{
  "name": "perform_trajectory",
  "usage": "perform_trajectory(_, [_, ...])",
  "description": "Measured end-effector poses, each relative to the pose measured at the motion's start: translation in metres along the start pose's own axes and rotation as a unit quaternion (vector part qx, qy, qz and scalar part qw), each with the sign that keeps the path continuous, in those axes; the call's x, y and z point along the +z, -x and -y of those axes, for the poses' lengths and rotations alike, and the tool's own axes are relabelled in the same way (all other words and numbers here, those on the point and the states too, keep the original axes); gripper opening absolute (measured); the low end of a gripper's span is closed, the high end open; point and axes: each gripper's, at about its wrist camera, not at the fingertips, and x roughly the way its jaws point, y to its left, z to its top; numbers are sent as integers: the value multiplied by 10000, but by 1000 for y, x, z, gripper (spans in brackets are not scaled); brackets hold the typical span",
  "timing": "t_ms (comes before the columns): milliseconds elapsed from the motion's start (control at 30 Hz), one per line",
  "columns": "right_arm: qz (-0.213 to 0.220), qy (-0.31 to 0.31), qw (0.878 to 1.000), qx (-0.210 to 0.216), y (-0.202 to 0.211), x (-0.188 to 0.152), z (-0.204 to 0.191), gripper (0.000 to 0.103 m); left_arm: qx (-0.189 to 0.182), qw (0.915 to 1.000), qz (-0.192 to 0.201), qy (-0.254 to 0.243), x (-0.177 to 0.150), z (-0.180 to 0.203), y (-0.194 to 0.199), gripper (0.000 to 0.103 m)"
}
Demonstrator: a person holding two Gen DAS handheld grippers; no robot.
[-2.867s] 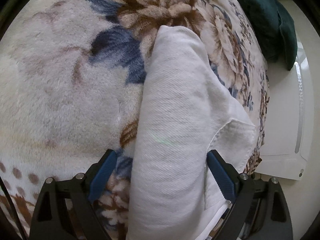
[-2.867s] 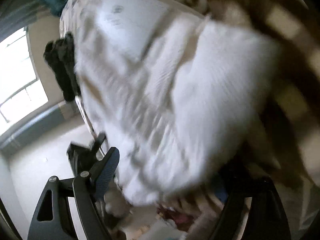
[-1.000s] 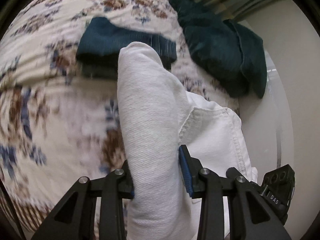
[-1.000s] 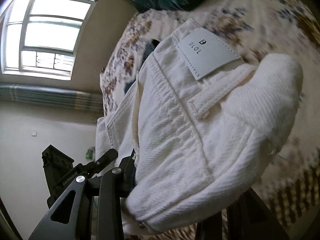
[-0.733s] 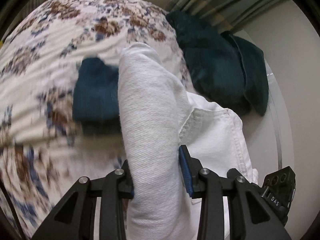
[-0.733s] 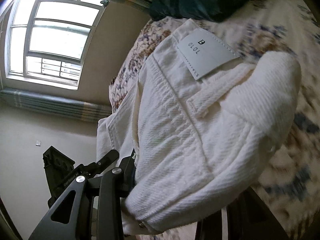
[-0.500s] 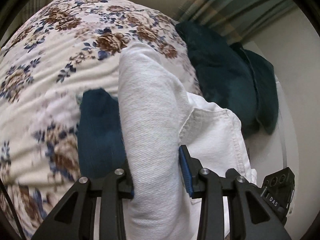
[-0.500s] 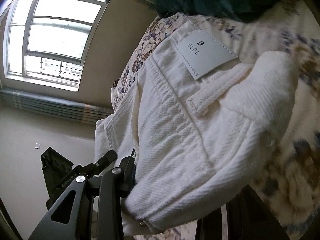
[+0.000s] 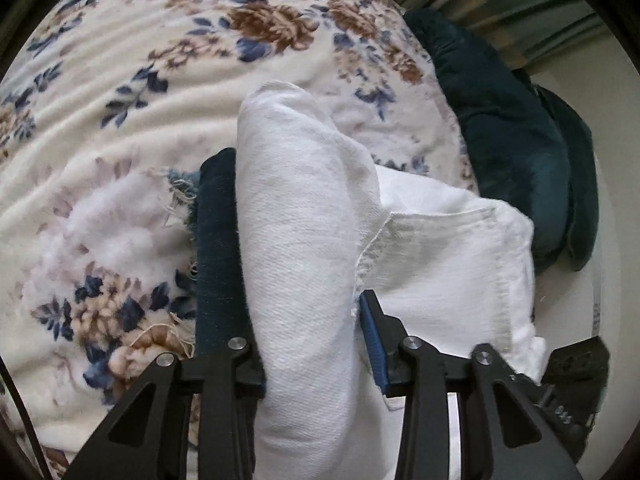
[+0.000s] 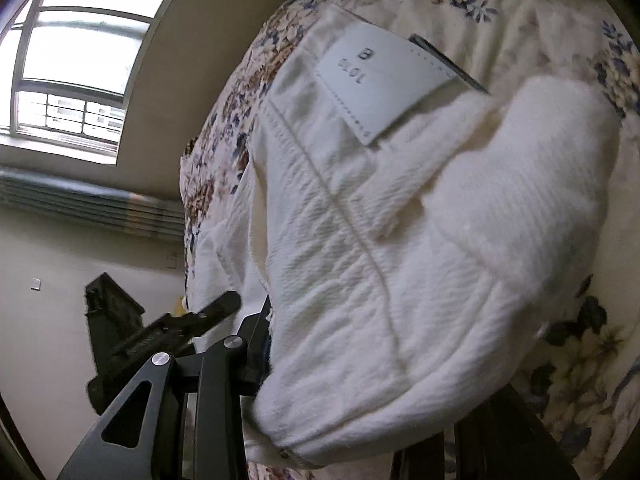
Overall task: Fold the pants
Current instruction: 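Release the pants with both tools and lift away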
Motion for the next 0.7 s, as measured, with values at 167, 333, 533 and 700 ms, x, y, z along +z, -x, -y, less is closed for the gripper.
perform_trajectory(167, [-498,-9,9988,33,-3,6,-3,78,388,9991,-25,176,-4,4,13,53])
perform_trajectory(333, [-578,381,9963,-505,28,4,-26,91,1058,9943,127,-38,-14,19,42,74])
perform_trajectory(533, [0,2055,9375,-2809,71,-6,-81,91,1985,9764,617,-576,-46,53,87,100])
perform_trajectory(700, [307,2693,9052,-3274,103,-24,-119,91,2419,9632,819,-838,-76,82,109,100])
